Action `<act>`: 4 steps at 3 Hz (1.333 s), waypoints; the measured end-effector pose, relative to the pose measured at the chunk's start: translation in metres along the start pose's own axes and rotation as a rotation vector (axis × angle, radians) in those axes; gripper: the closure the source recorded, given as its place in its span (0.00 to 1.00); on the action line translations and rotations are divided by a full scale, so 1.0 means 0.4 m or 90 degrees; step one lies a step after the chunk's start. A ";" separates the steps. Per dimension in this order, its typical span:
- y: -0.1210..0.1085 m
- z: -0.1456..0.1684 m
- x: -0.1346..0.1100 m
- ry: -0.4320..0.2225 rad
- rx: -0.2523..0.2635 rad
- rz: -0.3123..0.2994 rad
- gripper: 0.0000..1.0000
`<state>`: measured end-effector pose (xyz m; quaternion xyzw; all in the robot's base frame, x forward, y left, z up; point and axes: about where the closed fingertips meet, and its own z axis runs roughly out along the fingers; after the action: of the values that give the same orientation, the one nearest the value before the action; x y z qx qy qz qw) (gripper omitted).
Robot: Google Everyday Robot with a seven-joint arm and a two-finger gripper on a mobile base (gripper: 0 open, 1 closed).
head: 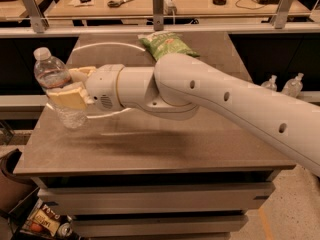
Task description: Knock water bottle over
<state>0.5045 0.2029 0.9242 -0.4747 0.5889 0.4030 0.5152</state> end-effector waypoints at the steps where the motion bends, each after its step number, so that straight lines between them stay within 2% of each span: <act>1: -0.007 -0.007 -0.006 0.021 -0.003 -0.004 1.00; 2: -0.023 -0.033 -0.020 0.069 -0.009 -0.017 1.00; 4: -0.051 -0.105 -0.038 0.215 -0.022 -0.036 1.00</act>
Offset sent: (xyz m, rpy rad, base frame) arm 0.0189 -0.0437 0.0232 -0.2719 0.0052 0.0300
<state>0.5154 0.1600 0.9455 -0.5609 0.6464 0.3131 0.4117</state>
